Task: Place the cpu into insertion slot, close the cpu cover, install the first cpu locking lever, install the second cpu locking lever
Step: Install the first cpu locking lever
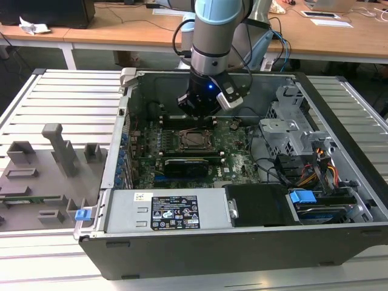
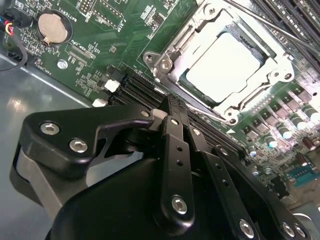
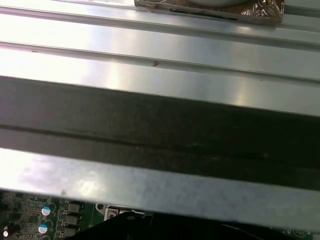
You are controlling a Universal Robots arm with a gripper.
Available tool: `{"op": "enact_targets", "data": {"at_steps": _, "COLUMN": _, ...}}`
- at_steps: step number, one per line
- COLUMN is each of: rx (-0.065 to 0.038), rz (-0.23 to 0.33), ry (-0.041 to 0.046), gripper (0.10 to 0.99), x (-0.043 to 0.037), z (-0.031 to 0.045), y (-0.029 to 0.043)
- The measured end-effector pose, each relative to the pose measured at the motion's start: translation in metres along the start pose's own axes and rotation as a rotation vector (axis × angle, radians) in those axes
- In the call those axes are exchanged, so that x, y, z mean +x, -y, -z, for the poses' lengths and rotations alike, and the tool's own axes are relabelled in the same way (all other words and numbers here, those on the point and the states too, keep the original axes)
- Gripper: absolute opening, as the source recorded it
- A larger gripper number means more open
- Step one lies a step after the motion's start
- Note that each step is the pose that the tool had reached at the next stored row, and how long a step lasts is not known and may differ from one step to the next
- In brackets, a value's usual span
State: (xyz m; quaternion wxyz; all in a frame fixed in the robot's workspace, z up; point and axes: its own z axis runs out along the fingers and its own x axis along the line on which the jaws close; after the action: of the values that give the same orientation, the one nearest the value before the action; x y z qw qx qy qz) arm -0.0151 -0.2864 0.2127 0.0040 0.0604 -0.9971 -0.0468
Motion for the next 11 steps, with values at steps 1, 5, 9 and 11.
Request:
{"op": "enact_targets", "data": {"at_steps": 1, "rx": 0.002, "rz": 0.0, "ry": -0.0001, "gripper": 0.106, "x": -0.0001, "z": -0.0013, "y": 0.0001}}
{"op": "enact_targets", "data": {"at_steps": 5, "rx": 0.007, "rz": 0.0, "ry": -0.0008, "gripper": 0.106, "x": -0.0005, "z": -0.0042, "y": 0.0002}}
{"op": "enact_targets", "data": {"at_steps": 9, "rx": 0.017, "rz": 0.0, "ry": -0.002, "gripper": 0.106, "x": -0.0009, "z": -0.0058, "y": 0.0001}}
{"op": "enact_targets", "data": {"at_steps": 11, "rx": 0.02, "rz": 0.0, "ry": -0.0025, "gripper": 0.106, "x": -0.0012, "z": -0.0064, "y": 0.0001}}
